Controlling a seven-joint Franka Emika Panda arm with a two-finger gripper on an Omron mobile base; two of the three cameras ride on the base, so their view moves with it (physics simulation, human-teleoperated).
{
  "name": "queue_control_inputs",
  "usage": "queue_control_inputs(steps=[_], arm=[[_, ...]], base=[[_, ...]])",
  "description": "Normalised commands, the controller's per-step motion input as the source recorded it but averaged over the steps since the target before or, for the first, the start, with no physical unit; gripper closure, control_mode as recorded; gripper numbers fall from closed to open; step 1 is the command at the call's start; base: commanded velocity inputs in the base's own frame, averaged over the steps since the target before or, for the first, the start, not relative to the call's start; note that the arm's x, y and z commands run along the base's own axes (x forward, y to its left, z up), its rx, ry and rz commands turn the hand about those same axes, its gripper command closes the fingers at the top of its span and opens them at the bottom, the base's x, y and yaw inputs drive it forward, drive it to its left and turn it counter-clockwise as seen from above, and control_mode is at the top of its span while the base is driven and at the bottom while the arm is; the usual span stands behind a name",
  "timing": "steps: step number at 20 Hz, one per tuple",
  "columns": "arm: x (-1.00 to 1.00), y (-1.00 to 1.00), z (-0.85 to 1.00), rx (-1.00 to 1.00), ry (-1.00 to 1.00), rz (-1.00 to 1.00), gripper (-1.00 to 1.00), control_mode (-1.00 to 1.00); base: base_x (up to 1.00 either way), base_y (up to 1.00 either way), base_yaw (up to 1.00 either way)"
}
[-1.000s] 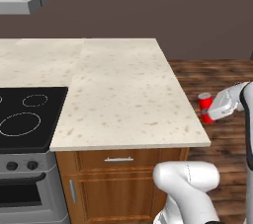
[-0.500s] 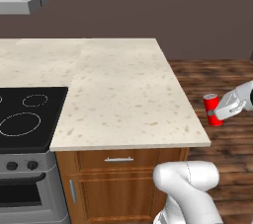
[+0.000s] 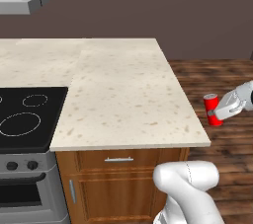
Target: Pick the can, can from the counter and place them in the open cabinet.
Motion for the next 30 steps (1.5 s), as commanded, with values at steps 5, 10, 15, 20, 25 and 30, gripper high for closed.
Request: queue_control_inputs(steps=[5, 10, 15, 20, 25, 30], arm=[[0.0, 0.0, 0.0, 0.0, 0.0, 0.0, 1.0, 1.0], [0.0, 0.0, 0.0, 0.0, 0.0, 0.0, 1.0, 1.0], [0.0, 0.0, 0.0, 0.0, 0.0, 0.0, 1.0, 1.0], [0.0, 0.0, 0.0, 0.0, 0.0, 0.0, 1.0, 1.0], [0.0, 0.0, 0.0, 0.0, 0.0, 0.0, 1.0, 1.0], [0.0, 0.0, 0.0, 0.0, 0.0, 0.0, 1.0, 1.0]], base=[[-0.26, -0.1, -0.04], [-0.58, -0.2, -0.22], [-0.51, -0.13, -0.4], [-0.14, 0.05, -0.78], [0.0, 0.09, -0.99], [0.0, 0.06, -1.0]])
